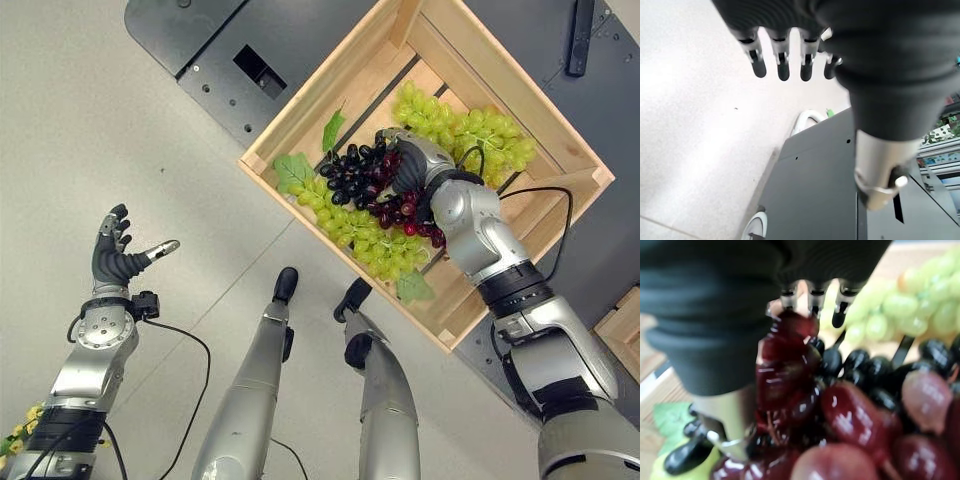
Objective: Pick up the fruits from the basket on one side to the basket on the other side
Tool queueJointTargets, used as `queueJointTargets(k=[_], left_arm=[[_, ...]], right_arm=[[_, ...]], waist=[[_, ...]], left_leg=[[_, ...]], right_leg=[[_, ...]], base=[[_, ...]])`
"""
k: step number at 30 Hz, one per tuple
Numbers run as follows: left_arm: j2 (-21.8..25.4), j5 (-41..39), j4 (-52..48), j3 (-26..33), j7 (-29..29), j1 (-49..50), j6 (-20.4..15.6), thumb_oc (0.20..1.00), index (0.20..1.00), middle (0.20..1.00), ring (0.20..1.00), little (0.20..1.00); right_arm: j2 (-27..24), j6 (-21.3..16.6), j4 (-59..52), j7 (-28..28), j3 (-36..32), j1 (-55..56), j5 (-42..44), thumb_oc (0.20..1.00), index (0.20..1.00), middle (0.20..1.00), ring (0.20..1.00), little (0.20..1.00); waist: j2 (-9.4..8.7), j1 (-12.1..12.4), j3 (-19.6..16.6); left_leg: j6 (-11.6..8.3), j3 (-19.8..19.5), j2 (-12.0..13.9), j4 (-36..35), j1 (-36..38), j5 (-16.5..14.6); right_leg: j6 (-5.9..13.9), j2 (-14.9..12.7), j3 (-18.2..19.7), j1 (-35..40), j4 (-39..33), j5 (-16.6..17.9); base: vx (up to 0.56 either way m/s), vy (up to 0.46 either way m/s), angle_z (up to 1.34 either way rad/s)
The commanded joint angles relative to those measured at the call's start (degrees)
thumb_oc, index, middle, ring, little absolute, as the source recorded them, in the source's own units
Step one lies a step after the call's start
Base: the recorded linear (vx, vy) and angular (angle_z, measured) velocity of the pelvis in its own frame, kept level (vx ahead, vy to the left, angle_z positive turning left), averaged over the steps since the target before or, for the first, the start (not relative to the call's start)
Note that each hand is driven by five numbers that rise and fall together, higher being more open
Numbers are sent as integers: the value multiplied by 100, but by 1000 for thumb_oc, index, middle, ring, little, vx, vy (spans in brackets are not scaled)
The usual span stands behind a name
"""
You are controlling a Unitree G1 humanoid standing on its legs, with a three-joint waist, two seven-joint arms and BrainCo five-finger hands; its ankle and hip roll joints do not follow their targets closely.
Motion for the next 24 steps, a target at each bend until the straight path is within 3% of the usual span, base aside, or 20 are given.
queueJointTargets(k=[1,13,24], left_arm=[[51,266,-483,144,137,40,-140,1000,1000,1000,1000,1000],[117,484,-517,-5,160,-153,-58,1000,1000,1000,1000,1000],[160,615,-586,40,89,-154,-15,1000,1000,1000,1000,1000]], right_arm=[[22,-60,-323,105,370,169,-143,1000,1000,1000,1000,1000],[361,-113,-695,486,530,667,-403,1000,1000,1000,1000,1000],[-21,-91,-837,696,382,745,-755,1000,1000,1000,1000,1000]], waist=[[25,-80,-88],[-121,-165,-88],[-195,-191,-88]], left_leg=[[394,212,-269,153,56,-415],[388,246,-266,-41,239,-389],[402,232,-266,-91,328,-400]], right_leg=[[806,-96,155,346,-90,15],[845,-64,178,552,-336,97],[864,-61,192,606,-345,119]], base=[[6,12,-4],[-1,1,-1],[0,0,0]])
